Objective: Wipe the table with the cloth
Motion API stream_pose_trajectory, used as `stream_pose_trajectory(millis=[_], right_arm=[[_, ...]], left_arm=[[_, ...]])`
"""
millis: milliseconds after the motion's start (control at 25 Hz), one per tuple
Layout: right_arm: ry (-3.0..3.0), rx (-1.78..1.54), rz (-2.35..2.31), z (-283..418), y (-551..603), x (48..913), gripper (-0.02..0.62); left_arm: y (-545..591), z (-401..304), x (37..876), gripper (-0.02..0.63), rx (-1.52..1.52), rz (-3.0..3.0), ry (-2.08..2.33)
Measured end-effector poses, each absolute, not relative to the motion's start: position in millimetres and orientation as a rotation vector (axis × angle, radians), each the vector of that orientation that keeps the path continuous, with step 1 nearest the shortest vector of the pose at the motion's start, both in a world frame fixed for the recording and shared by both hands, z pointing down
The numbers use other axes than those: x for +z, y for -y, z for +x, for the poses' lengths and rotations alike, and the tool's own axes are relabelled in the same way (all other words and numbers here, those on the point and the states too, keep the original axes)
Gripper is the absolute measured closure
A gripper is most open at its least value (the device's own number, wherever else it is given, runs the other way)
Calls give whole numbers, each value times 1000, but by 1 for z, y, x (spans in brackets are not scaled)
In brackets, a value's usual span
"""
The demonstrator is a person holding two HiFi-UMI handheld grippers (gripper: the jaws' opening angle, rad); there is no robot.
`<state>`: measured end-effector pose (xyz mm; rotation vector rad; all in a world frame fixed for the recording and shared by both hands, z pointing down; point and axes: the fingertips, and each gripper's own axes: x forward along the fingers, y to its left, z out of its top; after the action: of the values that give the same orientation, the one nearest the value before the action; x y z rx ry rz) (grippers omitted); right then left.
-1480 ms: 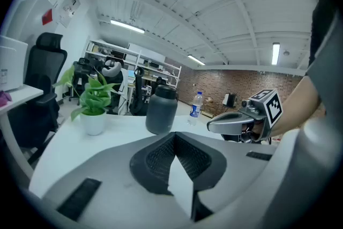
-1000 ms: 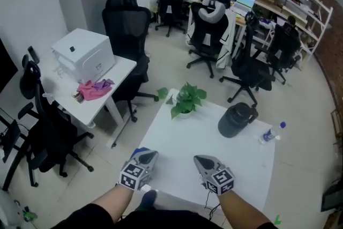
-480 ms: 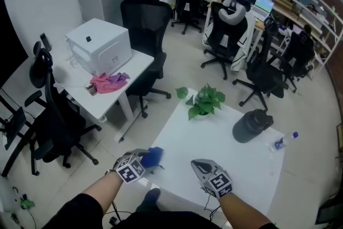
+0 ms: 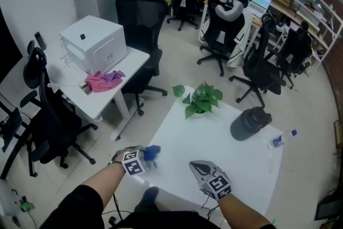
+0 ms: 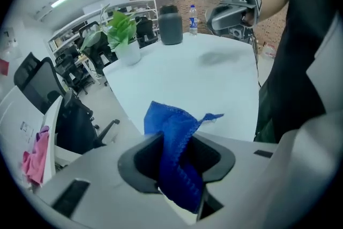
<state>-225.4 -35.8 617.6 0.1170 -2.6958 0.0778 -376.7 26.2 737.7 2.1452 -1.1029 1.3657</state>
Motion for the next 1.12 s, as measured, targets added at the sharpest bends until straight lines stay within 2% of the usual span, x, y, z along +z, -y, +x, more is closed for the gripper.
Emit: stream_pose_trajectory(millis=[200,360,680,1120], right_arm=[[2714,97,203,-194,51,614,581],[2717,116,322,-154,67,603,581],[2692,190,667,-6,106,587,581],[2606,313,1018,212,120,595,581]], left_arm=[[5,-339,704,489,1145,2181,1100],[44,-276,673,489,1122,2275,1043],[125,-93,644,491,1163,2374,794],[201,162,666,491,1288,2219,592]])
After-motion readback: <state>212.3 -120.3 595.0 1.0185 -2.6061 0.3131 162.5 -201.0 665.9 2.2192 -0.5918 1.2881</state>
